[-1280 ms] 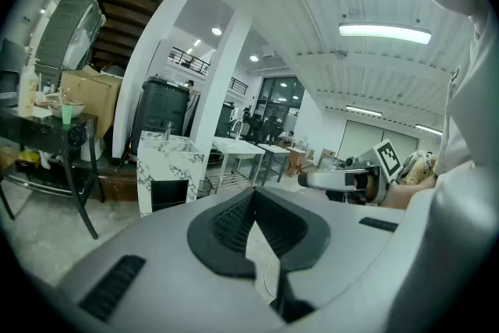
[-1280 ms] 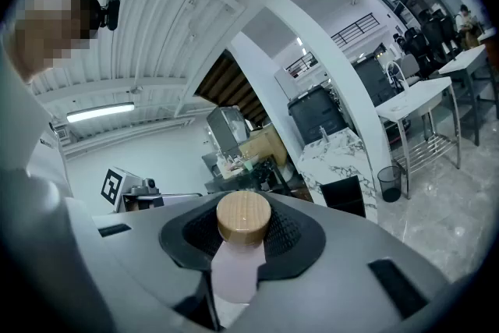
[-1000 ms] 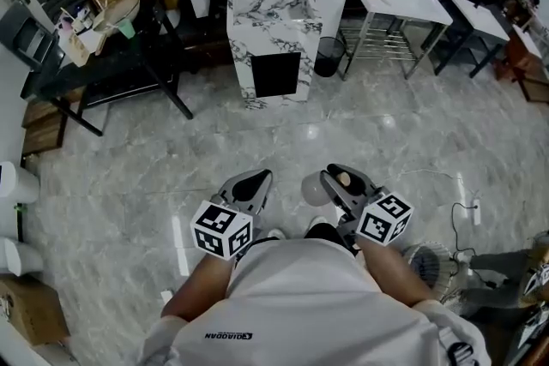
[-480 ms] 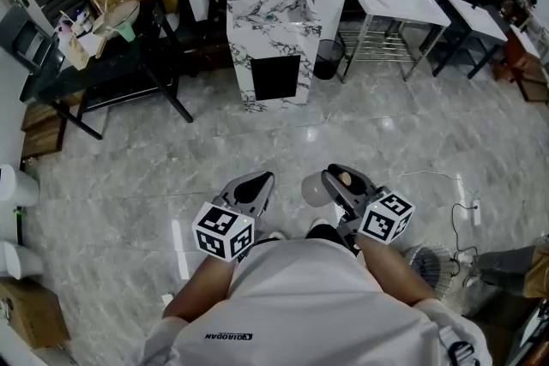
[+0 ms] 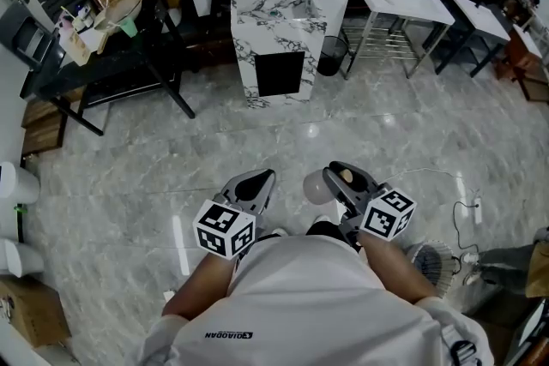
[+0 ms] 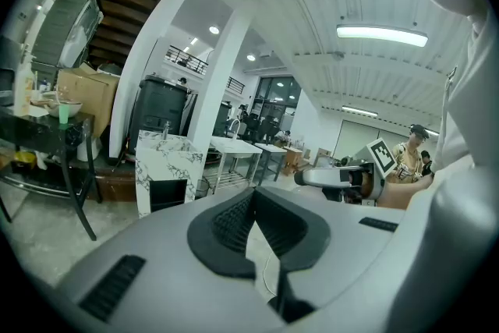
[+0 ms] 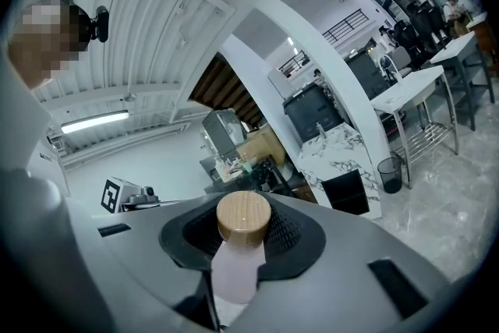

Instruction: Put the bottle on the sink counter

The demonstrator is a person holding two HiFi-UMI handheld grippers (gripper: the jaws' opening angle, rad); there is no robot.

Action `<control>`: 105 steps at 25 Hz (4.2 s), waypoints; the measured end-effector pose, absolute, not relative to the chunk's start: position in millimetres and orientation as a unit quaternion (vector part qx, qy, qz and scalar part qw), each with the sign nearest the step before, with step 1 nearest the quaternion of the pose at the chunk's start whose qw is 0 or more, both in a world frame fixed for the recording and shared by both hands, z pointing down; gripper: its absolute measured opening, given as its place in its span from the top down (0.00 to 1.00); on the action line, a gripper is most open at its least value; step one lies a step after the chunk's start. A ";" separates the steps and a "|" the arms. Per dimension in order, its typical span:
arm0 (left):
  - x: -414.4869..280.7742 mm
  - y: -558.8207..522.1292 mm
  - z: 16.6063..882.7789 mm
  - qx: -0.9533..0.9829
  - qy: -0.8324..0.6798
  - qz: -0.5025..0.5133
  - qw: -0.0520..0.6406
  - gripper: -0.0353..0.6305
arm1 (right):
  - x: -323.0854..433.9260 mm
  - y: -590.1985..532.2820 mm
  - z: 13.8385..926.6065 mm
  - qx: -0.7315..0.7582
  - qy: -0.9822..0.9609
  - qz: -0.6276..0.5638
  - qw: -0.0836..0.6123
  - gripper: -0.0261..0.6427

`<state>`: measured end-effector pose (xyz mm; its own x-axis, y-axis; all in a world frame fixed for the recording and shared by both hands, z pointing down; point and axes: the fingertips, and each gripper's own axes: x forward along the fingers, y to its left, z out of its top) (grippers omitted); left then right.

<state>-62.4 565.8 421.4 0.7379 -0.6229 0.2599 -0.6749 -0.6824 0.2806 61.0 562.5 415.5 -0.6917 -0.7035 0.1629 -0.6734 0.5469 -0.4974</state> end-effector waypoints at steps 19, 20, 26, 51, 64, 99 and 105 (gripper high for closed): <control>-70.0 545.7 434.5 0.908 -0.362 0.070 0.200 0.93 | 55.7 537.3 423.1 -0.387 0.877 -0.283 0.022 0.77; -70.4 543.1 435.6 0.907 -0.363 0.071 0.200 0.93 | 55.4 533.5 424.9 -0.387 0.877 -0.285 0.022 0.77; -74.8 514.7 441.0 0.902 -0.374 0.077 0.203 0.93 | 54.3 500.1 432.9 -0.382 0.877 -0.290 0.028 0.77; -37.1 297.7 432.0 0.878 -0.405 0.064 0.248 0.93 | 100.8 271.9 429.7 -0.358 0.884 -0.297 0.030 0.77; 10.6 208.8 427.8 0.880 -0.417 0.088 0.211 0.93 | 140.0 182.9 428.1 -0.344 0.894 -0.287 0.032 0.77; 6.5 68.1 449.0 0.874 -0.419 0.090 0.227 0.93 | 146.2 51.1 447.0 -0.349 0.889 -0.295 0.018 0.77; -16.2 19.8 448.3 0.873 -0.418 0.088 0.234 0.93 | 127.2 6.4 448.5 -0.356 0.885 -0.299 0.011 0.77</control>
